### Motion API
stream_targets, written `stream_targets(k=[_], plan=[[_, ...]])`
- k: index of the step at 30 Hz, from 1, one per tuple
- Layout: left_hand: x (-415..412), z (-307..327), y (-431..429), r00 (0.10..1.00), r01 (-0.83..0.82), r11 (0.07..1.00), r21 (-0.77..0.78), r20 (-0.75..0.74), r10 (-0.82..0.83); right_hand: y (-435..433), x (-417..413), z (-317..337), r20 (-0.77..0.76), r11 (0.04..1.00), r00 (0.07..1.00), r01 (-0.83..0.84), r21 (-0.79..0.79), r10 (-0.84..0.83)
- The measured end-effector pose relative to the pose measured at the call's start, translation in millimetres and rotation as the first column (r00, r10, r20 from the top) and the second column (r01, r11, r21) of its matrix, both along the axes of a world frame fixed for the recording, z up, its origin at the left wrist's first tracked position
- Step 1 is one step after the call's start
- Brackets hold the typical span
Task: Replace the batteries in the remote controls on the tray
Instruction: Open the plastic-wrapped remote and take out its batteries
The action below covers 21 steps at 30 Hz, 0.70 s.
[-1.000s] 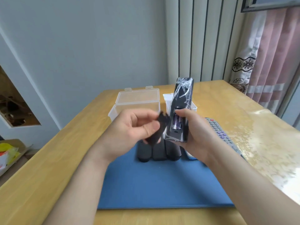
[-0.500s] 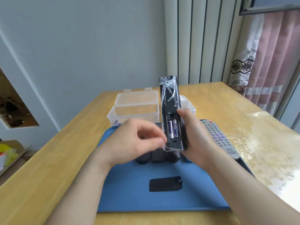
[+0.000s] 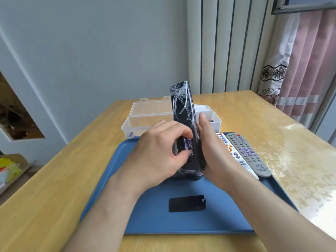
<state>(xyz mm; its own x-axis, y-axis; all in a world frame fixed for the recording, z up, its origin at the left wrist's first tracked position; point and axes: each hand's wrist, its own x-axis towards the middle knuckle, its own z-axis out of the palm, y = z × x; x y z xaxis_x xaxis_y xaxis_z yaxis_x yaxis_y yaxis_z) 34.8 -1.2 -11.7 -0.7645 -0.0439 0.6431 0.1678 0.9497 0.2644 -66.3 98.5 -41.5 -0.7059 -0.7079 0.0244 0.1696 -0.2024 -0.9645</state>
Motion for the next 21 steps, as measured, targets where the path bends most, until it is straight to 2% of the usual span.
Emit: stream_targets(k=[5,16,21], plan=[[1.6,1.8,3.1,0.999,0.008,1.0,-0.018,0.037,-0.007,3.8,-0.1,2.0,-0.007,0.999,1.0,-0.021,-0.035,0.02],[2.5,0.4,4.8,0.998,-0.063,0.993,0.101,0.031,0.06,3.6,2.3,3.3,0.008,1.0,1.0,0.018,-0.011,-0.018],[2.6,0.6,4.3,0.997,-0.065,0.989,0.13,0.055,0.058,3.1,8.7,5.9,-0.063,0.998,0.997,0.051,0.034,-0.049]])
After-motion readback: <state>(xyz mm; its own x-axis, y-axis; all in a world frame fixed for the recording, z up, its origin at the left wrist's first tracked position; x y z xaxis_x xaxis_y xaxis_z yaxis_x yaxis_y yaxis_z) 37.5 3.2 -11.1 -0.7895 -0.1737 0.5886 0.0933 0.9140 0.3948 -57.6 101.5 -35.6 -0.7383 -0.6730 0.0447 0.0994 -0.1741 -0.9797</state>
